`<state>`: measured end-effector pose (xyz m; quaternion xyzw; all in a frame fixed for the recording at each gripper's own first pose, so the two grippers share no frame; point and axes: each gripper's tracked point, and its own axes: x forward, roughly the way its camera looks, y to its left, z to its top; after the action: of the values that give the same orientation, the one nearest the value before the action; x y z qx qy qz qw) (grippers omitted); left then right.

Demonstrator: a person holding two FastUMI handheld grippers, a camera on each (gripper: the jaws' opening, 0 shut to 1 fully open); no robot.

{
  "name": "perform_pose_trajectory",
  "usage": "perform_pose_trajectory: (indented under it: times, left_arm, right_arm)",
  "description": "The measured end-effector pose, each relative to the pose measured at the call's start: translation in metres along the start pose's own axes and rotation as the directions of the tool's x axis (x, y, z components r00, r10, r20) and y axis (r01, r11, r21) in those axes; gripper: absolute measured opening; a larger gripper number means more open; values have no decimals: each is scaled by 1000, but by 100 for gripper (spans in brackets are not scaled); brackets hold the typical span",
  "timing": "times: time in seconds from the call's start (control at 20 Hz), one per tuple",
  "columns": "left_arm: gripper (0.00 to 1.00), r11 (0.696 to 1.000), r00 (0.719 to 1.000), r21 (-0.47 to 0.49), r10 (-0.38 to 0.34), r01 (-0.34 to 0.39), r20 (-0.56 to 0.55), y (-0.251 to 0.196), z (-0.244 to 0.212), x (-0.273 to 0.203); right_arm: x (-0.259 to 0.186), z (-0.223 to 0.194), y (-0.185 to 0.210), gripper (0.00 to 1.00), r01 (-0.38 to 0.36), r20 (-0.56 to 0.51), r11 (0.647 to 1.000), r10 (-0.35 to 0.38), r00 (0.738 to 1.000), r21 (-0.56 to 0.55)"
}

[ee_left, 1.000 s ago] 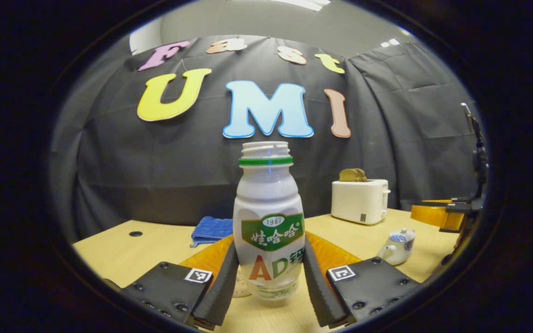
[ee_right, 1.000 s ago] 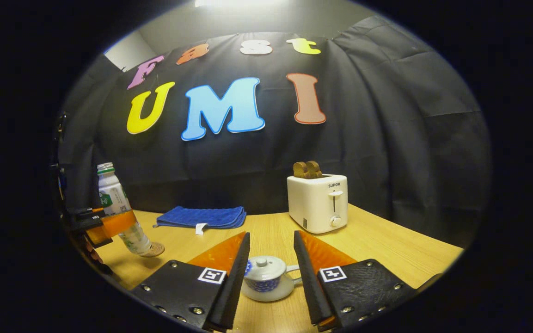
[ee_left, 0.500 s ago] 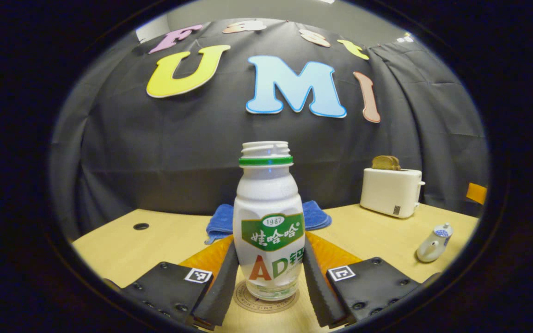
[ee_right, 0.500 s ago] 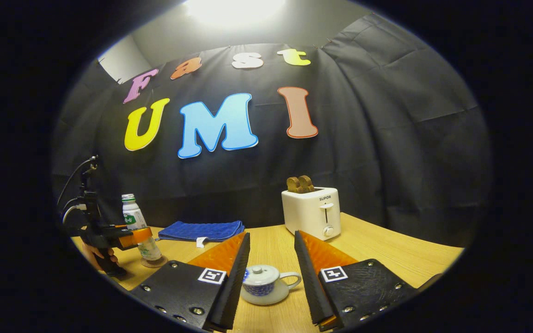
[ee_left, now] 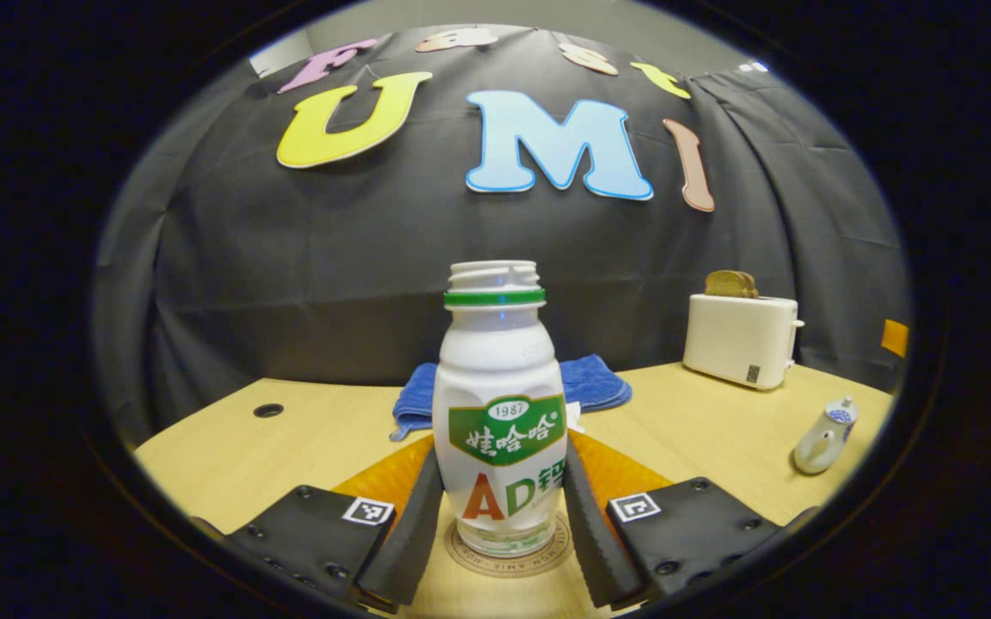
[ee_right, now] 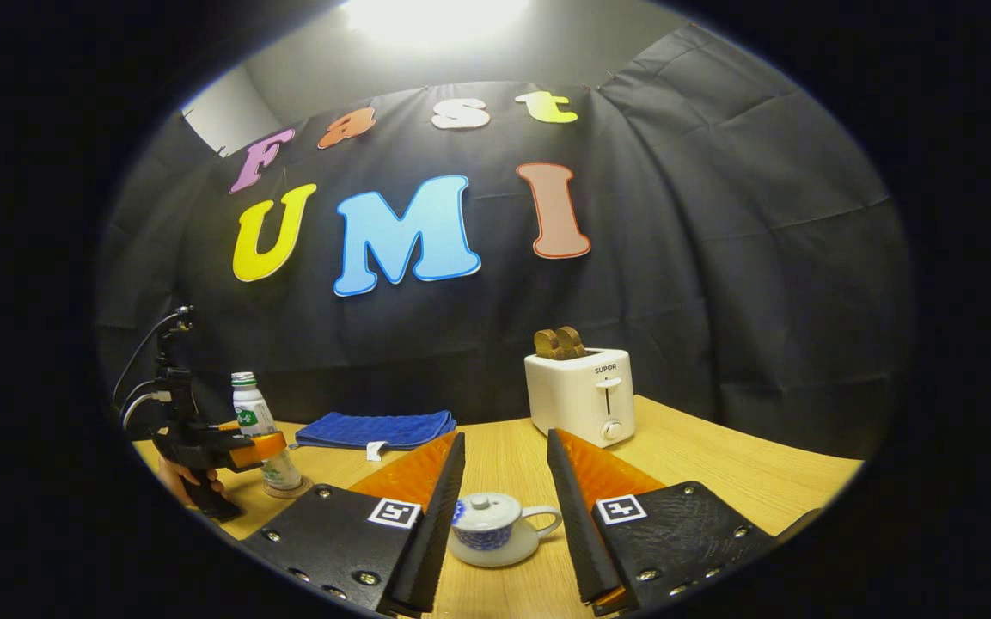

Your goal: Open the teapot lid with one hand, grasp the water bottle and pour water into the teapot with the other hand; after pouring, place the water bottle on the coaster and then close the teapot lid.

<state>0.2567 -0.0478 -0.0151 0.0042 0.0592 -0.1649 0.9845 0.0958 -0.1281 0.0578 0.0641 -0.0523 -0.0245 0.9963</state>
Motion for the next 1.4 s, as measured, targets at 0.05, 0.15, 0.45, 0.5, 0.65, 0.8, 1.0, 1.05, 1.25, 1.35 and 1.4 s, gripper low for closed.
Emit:
perform_pose_trajectory:
  times: [0.05,0.15,0.45,0.5,0.65,0.8,1.0,1.05,1.25,1.35,1.4]
  left_arm:
    - [76,1000,1000,-1,3,-3,1,0,-1,0]
    - [87,1000,1000,-9,-8,9,2,-4,-1,-3]
    - [100,1000,999,-6,14,-14,31,-3,5,-7]
    - [100,1000,1000,-12,12,-11,25,-3,3,-8]
    - [100,1000,999,-13,21,-21,29,-2,3,-16]
    - [100,1000,999,-8,18,-18,30,-6,2,-34]
    - [100,998,998,50,36,-39,57,-18,4,-93]
    - [100,999,997,32,23,-26,67,-28,7,-114]
    - [100,1000,992,-12,-5,7,125,-78,6,-199]
    - [100,1000,988,25,-13,9,154,-95,2,-228]
    - [100,999,987,39,-6,0,161,-98,-1,-237]
  right_arm:
    - [0,1,1,60,-2,0,1000,2,1000,1]
    - [-1,1,2,59,-8,-1,1000,8,1000,0]
    - [-2,0,6,60,-20,-4,1000,20,1000,-7]
    - [-1,0,7,59,-22,-1,1000,22,1000,-6]
    - [-2,3,10,59,-24,6,1000,24,1000,-17]
    - [-15,6,24,60,-41,22,998,42,999,-50]
    - [-51,-1,55,67,-69,28,991,73,997,-114]
    - [-63,-14,69,77,-92,-2,988,93,996,-120]
    - [-96,-46,98,96,-128,-96,980,115,989,-152]
    - [-108,-51,99,96,-103,-99,983,88,991,-155]
    - [-113,-52,102,96,-104,-101,984,90,991,-145]
